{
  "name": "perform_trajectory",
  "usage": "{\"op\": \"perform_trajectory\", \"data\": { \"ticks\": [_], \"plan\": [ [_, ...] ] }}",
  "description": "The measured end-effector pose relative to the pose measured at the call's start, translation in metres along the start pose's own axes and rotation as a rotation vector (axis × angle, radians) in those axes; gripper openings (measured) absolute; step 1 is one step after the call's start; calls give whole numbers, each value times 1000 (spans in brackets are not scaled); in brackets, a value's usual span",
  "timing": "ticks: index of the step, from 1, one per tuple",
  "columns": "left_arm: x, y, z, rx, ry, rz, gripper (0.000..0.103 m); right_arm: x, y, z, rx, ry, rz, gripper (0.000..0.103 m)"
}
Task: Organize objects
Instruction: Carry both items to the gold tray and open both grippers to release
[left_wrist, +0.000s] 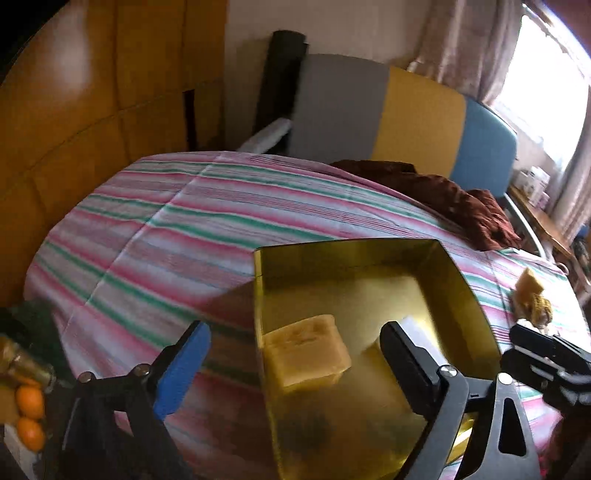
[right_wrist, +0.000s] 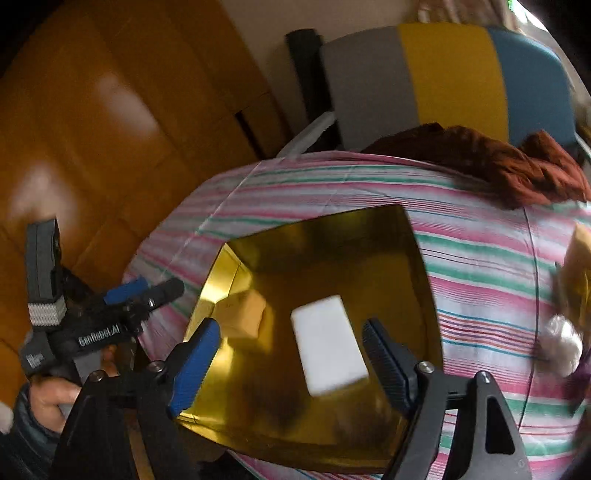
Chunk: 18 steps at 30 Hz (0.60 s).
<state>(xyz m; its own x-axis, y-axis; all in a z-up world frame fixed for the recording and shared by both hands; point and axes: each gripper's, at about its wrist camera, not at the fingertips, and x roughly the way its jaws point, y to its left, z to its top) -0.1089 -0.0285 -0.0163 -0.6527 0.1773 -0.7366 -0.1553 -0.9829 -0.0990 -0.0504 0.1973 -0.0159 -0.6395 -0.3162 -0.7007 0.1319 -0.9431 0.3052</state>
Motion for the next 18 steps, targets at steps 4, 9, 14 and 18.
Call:
{"op": "perform_trajectory", "data": {
  "ticks": [4, 9, 14, 18],
  "plan": [
    [-14, 3, -16, -5, -40, 40, 95, -10, 30, -14, -199, -91, -202, 81],
    [-32, -9, -30, 0, -109, 70, 101, -3, 27, -24, -163, -57, -209, 80],
    [-37, -22, -38, 23, -126, 65, 103, -4, 21, -37, -125, -40, -223, 70],
    [-40, -30, -46, 39, -121, 72, 103, -10, 19, -40, -105, -59, -231, 70]
  ]
}}
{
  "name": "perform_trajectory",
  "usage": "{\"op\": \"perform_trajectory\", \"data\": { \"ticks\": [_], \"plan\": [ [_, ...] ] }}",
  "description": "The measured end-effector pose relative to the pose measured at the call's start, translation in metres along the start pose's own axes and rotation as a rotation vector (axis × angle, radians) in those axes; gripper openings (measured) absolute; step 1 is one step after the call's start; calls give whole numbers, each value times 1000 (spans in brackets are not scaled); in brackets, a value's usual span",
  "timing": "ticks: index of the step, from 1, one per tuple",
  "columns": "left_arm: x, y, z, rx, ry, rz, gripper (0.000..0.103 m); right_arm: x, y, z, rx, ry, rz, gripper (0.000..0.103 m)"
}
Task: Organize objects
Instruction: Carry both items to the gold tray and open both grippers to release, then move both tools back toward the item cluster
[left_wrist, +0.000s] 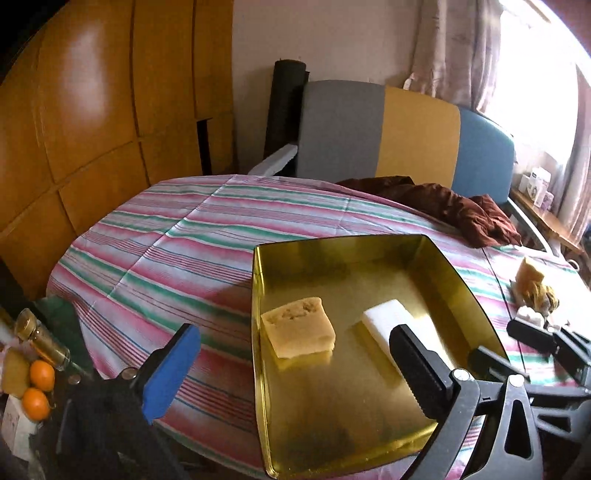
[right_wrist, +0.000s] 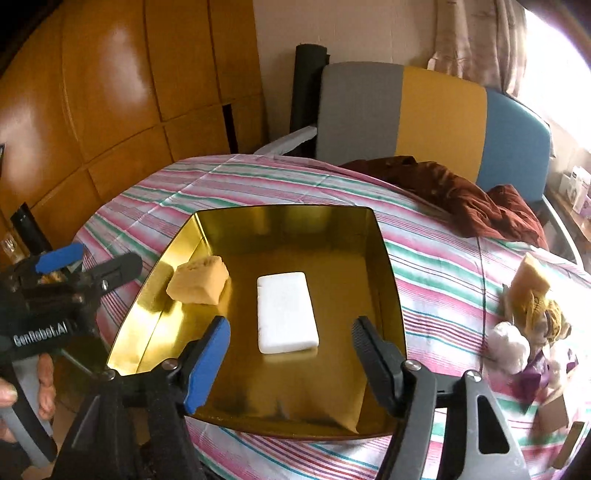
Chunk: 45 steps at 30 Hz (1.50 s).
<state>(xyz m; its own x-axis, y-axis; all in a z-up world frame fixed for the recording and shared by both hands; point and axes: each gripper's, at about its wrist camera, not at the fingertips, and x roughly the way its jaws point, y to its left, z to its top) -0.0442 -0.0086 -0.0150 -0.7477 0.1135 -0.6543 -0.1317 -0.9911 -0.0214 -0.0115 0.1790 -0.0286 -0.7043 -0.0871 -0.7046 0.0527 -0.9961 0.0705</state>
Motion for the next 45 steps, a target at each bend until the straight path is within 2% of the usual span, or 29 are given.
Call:
{"op": "perform_trajectory", "data": {
  "ticks": [11, 28, 35, 45],
  "plan": [
    [-10, -21, -6, 65, -31, -6, 103, -15, -16, -3, 52, -42, -38, 70],
    [-15, -70, -6, 202, -41, -75, 103, -26, -58, -21, 137, -31, -74, 70],
    [-17, -93, -8, 265, -44, -113, 103, -35, -81, -29, 177, -25, -108, 70],
    [-14, -124, -12, 339, -26, -181, 103, -55, -135, -43, 269, -13, -204, 70]
  ]
}}
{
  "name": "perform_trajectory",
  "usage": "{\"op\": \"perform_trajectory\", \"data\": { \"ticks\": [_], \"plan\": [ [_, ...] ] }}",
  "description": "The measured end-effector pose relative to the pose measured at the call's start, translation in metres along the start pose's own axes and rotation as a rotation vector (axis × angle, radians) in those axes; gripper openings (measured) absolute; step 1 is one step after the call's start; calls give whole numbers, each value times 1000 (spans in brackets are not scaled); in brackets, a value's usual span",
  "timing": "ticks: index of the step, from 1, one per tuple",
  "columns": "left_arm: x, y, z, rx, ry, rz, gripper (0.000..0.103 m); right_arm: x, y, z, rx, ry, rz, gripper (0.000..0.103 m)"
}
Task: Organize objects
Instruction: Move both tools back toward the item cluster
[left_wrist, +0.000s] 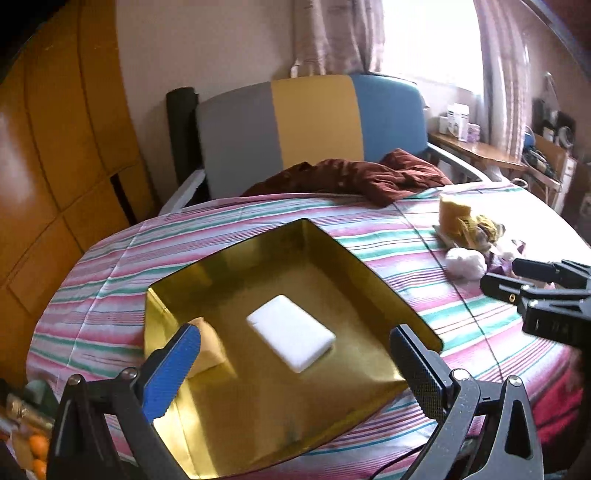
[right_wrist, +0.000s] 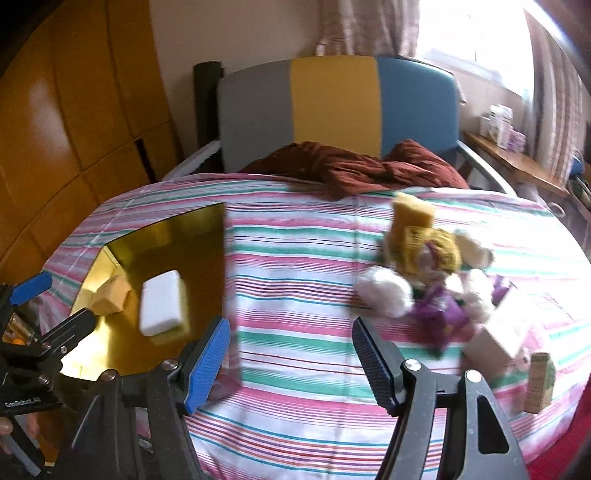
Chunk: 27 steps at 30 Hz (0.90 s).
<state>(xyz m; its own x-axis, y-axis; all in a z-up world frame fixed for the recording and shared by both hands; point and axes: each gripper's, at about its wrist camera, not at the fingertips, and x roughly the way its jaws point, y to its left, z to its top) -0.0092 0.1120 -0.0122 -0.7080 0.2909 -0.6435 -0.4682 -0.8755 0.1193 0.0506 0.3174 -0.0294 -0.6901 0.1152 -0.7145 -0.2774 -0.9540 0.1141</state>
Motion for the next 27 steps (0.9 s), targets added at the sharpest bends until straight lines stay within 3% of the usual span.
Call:
{"op": "perform_trajectory", "data": {
  "ticks": [6, 13, 21, 27],
  "plan": [
    [3, -20, 7, 48, -7, -83, 103, -15, -50, 2, 82, 18, -60, 70],
    [9, -49, 16, 95, -5, -171, 103, -55, -132, 3, 184, 42, -196, 70],
    [22, -87, 26, 161, 15, -265, 103, -55, -204, -20, 163, 273, -309, 70],
    [28, -119, 33, 226, 24, -319, 103, -34, -225, -29, 161, 384, -288, 70]
  ]
}}
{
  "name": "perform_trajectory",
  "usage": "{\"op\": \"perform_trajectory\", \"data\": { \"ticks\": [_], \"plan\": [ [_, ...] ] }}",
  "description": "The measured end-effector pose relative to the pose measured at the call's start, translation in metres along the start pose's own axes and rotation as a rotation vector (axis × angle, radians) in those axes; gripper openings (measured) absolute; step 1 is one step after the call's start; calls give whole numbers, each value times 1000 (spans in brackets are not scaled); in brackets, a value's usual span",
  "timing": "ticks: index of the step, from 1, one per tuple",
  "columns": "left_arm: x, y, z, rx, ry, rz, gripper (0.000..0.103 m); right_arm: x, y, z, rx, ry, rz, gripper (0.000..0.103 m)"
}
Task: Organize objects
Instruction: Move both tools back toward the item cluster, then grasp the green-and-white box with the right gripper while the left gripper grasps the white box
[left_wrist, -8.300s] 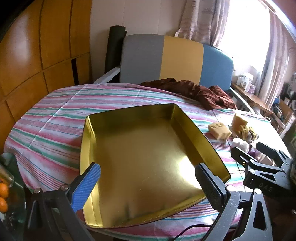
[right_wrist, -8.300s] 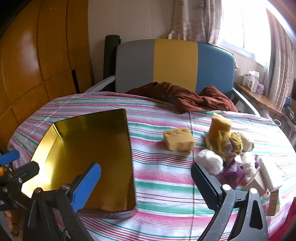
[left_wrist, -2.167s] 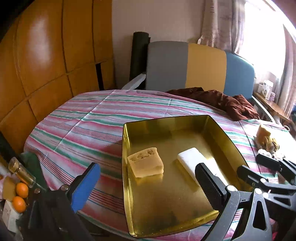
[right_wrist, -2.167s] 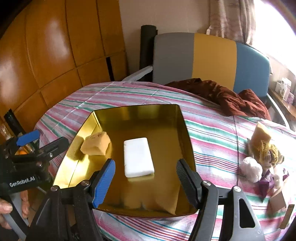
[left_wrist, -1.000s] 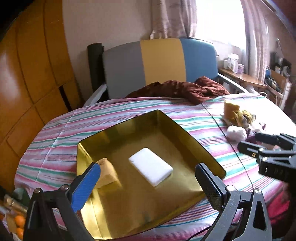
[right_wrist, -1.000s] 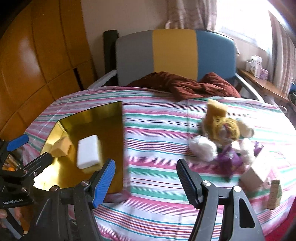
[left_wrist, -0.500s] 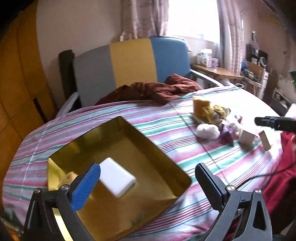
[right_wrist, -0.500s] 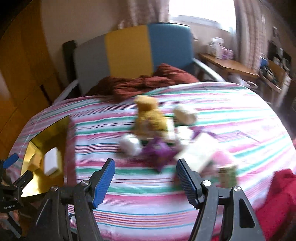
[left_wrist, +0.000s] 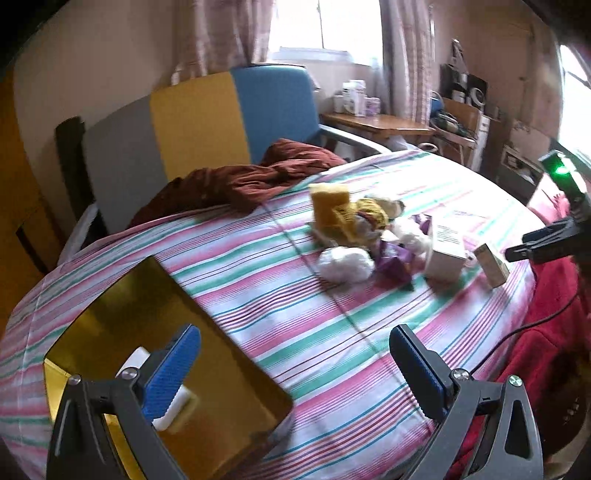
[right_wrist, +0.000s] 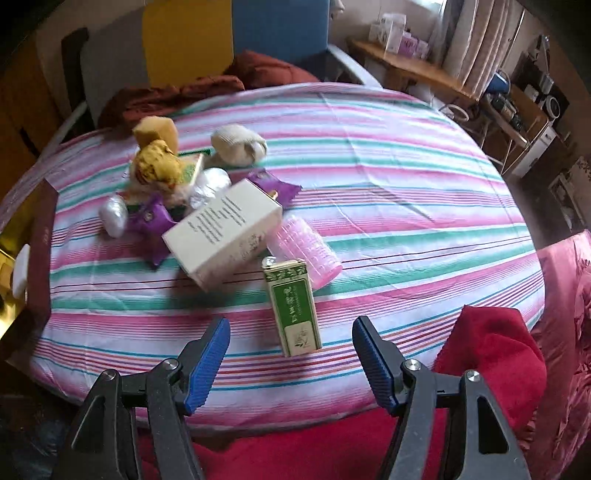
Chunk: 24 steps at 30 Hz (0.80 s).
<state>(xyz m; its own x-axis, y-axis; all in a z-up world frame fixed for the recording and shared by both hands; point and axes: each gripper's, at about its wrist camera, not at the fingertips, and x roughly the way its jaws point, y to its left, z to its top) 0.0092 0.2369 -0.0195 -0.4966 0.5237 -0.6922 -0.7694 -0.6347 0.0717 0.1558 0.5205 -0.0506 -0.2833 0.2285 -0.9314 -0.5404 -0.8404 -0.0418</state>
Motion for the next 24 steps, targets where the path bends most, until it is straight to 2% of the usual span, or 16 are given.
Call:
{"op": "perform_trajectory", "data": {
  "ticks": [4, 9, 10, 11, 16, 24],
  "plan": [
    [10, -19, 12, 41, -2, -39, 103, 18, 6, 9, -38, 52, -26, 70],
    [27, -40, 28, 87, -1, -95, 103, 45, 6, 15, -72, 131, -49, 47],
    [31, -45, 31, 96, 2, -105, 103, 49, 6, 14, -73, 145, -46, 36],
    [35, -50, 34, 106, 5, -118, 102, 50, 5, 14, -71, 147, -44, 34],
    [61, -77, 52, 155, 27, -208, 95, 33, -2, 5, -49, 90, -9, 32],
    [107, -130, 77, 237, 66, -285, 94, 9, -24, -14, 54, -1, 74, 32]
  ]
}}
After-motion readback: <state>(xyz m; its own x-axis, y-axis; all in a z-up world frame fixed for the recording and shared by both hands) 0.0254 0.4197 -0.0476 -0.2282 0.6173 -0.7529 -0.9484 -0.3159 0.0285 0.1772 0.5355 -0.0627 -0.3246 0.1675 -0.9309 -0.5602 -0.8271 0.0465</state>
